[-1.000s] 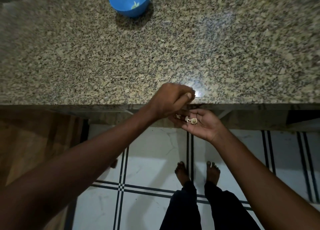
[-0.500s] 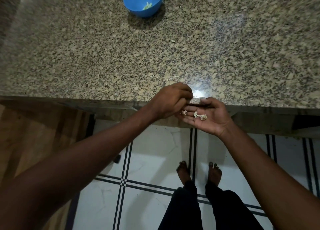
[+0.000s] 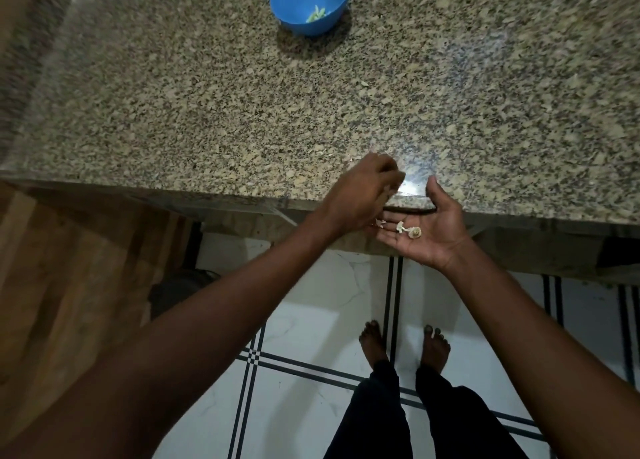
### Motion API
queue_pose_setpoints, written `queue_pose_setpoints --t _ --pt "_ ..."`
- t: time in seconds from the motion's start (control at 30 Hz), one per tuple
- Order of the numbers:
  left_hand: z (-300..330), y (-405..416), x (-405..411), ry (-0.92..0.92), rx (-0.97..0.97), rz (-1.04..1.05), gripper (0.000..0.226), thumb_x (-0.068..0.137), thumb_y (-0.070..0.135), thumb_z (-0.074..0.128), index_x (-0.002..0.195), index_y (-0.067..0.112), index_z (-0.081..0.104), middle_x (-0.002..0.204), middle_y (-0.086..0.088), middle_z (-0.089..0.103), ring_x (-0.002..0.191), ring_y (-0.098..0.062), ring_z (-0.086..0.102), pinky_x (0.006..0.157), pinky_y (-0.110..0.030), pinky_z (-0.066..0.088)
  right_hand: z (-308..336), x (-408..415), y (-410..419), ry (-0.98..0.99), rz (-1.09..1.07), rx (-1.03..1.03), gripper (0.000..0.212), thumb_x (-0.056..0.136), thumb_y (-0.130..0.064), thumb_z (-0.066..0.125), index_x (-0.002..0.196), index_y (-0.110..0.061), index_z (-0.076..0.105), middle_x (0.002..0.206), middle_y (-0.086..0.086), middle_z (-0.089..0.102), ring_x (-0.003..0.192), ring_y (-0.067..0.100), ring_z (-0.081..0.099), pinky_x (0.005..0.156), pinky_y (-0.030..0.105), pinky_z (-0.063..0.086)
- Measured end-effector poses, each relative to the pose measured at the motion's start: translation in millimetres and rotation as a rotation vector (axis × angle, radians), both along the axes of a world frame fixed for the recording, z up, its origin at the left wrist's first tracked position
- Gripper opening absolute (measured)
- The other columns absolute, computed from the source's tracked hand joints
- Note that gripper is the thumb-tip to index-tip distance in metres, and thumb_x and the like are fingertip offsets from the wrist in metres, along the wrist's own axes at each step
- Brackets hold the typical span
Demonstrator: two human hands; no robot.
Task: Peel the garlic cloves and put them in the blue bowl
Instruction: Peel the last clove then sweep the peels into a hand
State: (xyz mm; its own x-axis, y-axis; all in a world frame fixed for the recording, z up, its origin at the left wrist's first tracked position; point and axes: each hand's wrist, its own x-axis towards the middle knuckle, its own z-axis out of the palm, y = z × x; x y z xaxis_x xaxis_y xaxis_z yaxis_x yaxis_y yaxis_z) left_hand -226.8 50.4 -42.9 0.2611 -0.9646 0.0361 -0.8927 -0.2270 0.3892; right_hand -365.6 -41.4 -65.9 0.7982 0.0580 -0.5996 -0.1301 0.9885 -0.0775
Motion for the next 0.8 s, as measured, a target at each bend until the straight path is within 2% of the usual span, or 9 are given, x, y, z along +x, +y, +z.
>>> queue_pose_setpoints --t 0.07,0.13,0.2,0.27,0.37,0.47,0.6,0.73,0.8 --pt "0 19 -9 -0.011 0.006 -0.083 0.029 0.093 0.010 0.052 0.116 0.004 0.069 0.113 -0.011 0.062 0.103 -0.025 0.052 0.080 -0.039 0.047 1 1 2 0.032 -0.007 -0.033 0.100 0.085 -0.067 0.062 0.139 0.015 0.041 0.134 0.037 0.054 0.120 0.053 0.058 0.092 0.057 0.054" --pt "9 29 -5 0.024 0.030 -0.088 0.039 0.090 0.016 0.043 0.115 0.004 0.071 0.111 -0.011 0.065 0.100 -0.026 0.057 0.078 -0.035 0.047 3 1 3 0.050 -0.003 -0.046 0.091 0.089 -0.063 0.057 0.133 0.016 0.045 0.129 0.038 0.057 0.113 0.052 0.062 0.085 0.056 0.057" --pt "20 30 5 0.071 0.033 0.007 0.043 0.091 0.018 0.038 0.115 0.005 0.072 0.112 -0.011 0.067 0.099 -0.024 0.060 0.081 -0.033 0.050 5 1 3 0.052 0.011 -0.032 0.090 0.091 -0.060 0.054 0.130 0.020 0.045 0.128 0.042 0.056 0.115 0.054 0.060 0.096 0.056 0.052" --pt "25 22 23 0.073 -0.019 0.170 0.036 0.097 0.014 0.043 0.119 0.004 0.069 0.118 -0.013 0.065 0.104 -0.022 0.060 0.088 -0.033 0.050 5 1 3 0.034 0.017 -0.001 0.094 0.090 -0.059 0.054 0.131 0.024 0.040 0.130 0.044 0.052 0.121 0.057 0.054 0.108 0.056 0.042" --pt "18 8 56 -0.006 0.016 0.403 0.027 0.098 0.004 0.051 0.118 0.004 0.070 0.121 -0.015 0.062 0.111 -0.025 0.056 0.092 -0.032 0.048 4 3 6 0.009 0.003 0.040 0.096 0.090 -0.059 0.054 0.132 0.026 0.038 0.132 0.045 0.050 0.124 0.058 0.052 0.112 0.056 0.039" --pt "4 5 60 -0.084 -0.008 0.504 0.026 0.096 -0.003 0.050 0.115 0.002 0.068 0.119 -0.016 0.060 0.109 -0.024 0.053 0.092 -0.034 0.051 4 5 8 -0.005 0.005 0.060 0.099 0.089 -0.061 0.053 0.129 0.028 0.040 0.132 0.046 0.050 0.126 0.058 0.050 0.114 0.056 0.037" --pt "-10 6 15 -0.071 -0.091 0.409 0.021 0.096 0.000 0.055 0.114 0.003 0.066 0.115 -0.013 0.059 0.103 -0.021 0.051 0.082 -0.032 0.053 5 8 9 0.029 0.023 -0.010 0.093 0.091 -0.059 0.052 0.124 0.027 0.043 0.126 0.045 0.054 0.123 0.056 0.053 0.113 0.056 0.038" --pt "-13 23 -13 -0.079 -0.044 0.204 0.035 0.086 0.002 0.062 0.120 0.001 0.065 0.112 -0.015 0.061 0.100 -0.027 0.050 0.078 -0.034 0.045 10 10 11 0.125 0.007 -0.110 0.073 0.093 -0.051 0.051 0.116 0.018 0.052 0.113 0.041 0.063 0.105 0.052 0.066 0.100 0.055 0.050" --pt "-2 33 -14 -0.013 -0.019 0.174 0.036 0.082 0.004 0.058 0.116 -0.001 0.067 0.108 -0.017 0.062 0.097 -0.028 0.052 0.076 -0.033 0.041 10 8 11 0.136 0.017 -0.106 0.077 0.092 -0.053 0.052 0.119 0.019 0.052 0.115 0.042 0.062 0.104 0.054 0.065 0.101 0.056 0.050"
